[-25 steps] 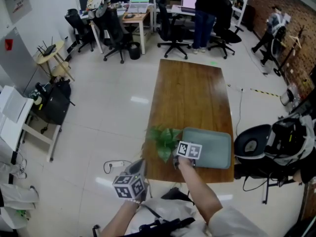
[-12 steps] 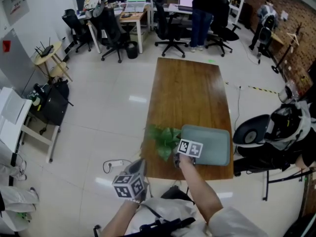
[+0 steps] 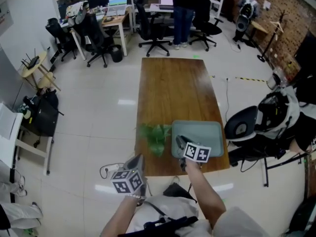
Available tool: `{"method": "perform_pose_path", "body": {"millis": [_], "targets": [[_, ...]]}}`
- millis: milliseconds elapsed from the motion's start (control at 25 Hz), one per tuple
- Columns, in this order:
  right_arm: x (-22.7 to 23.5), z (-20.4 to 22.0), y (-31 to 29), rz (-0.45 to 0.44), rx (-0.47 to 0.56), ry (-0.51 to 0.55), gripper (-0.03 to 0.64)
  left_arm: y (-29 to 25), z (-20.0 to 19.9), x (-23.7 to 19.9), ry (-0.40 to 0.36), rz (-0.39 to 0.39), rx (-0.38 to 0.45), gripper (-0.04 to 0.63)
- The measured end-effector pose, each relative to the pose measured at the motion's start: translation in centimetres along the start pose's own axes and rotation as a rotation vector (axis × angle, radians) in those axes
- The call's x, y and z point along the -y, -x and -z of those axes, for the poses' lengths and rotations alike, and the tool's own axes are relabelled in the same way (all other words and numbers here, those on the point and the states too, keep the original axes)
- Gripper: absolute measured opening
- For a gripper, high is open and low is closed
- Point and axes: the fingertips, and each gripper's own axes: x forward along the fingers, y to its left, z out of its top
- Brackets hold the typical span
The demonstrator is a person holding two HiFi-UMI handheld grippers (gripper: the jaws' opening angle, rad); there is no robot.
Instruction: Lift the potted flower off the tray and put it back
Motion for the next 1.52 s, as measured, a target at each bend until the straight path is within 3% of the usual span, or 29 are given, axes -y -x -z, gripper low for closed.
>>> {"method": "perform_pose_path", "body": {"millis": [360,720,1200,1520], "targets": [[-1.6,2.1,6.5,0.108,0.058,0.123,0.118,-1.8,0.2,2.6,-0.099,0.081,-0.051,-0.003],[-1.4,3.7,9.2,0.151,0.058,0.128,0.115,-1.8,0.9,4.6,-0.180,0.119,-0.073,-0.003],[-2.0,2.9,7.6,0.112,0.041,0.138,0.132,-1.4,0.3,4.7,-0.146,0.096,-0.050,-0.005],[-2.4,1.7,3.3,0.026,-0.028,0.124,0.157,-0.9,-0.5,4.3,-0.126,0.038,-0.021,-0.005]]}}
